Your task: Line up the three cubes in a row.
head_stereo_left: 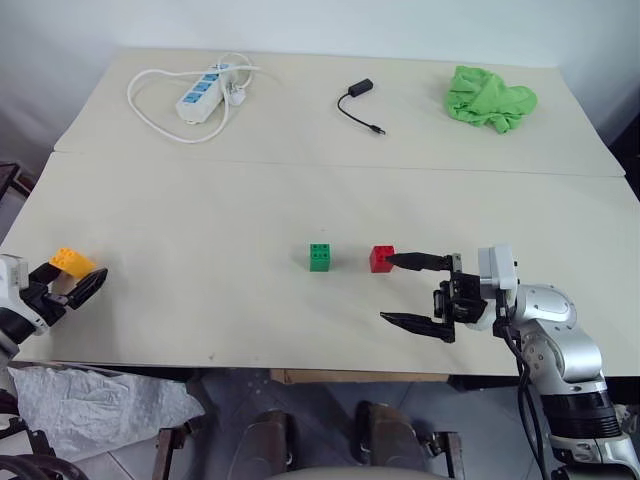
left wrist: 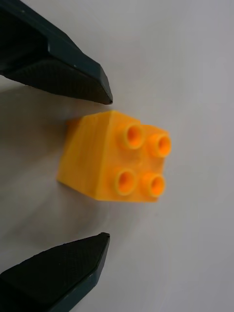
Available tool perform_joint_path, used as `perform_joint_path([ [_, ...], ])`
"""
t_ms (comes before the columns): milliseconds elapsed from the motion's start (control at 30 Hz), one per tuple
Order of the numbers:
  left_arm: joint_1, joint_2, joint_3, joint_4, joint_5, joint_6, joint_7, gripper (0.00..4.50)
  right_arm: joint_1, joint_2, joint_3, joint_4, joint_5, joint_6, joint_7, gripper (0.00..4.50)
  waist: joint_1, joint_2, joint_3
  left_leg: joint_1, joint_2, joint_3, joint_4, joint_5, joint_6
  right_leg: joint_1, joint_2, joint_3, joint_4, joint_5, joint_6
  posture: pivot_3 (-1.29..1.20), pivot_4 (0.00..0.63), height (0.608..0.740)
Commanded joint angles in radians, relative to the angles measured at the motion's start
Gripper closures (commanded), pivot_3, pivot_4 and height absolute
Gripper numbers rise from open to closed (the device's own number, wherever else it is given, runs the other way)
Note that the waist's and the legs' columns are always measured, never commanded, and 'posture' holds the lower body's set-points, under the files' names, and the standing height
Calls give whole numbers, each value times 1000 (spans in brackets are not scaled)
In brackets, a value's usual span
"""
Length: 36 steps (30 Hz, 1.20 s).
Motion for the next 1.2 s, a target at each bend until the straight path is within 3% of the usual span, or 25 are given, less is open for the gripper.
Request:
perform_joint_path([
  [33,-1,38,-18,8,19,-35,-72,884,12,-18,-31,-39,19,-3,-10,0,0,0,0,0,0,0,0,0,0,0,0,0,0,0,0,0,150,740],
  [267,-17,22,-27,5,22,-67,-89,2937,17,-17,-26,-40,16,-6,-16,0,1,0,0,0,0,0,0,0,0,0,0,0,0,0,0,0,150,740],
  [300,-20,20,-32,0,24,-68,-96,3026,17,-18,-26,-40,17,-6,-16,0,1,0,0,0,0,0,0,0,0,0,0,0,0,0,0,0,150,740],
  [433,-49,-4,-83,-88,23,-63,-164,3025,29,-34,-42,-38,24,-5,-10,0,5,0,0,0,0,0,0,0,0,0,0,0,0,0,0,0,150,740],
  [633,-214,-104,-314,-316,72,-53,-365,3025,111,-93,-128,-49,69,18,-2,0,31,0,0,-2,-1,6,2,0,0,0,-1,-2,1,1,-2,0,150,740],
  [867,-499,-252,-523,-62,232,-205,-504,3025,176,-92,-176,-80,66,2,-43,0,15,-1,0,-1,-1,12,2,0,1,0,0,-1,0,2,-2,0,150,740],
  [1200,-703,-353,-585,247,368,-286,-481,3025,314,-62,-223,-204,62,-28,-143,0,9,-1,0,-2,0,12,2,0,2,-1,0,-1,-1,2,-1,0,150,740],
])
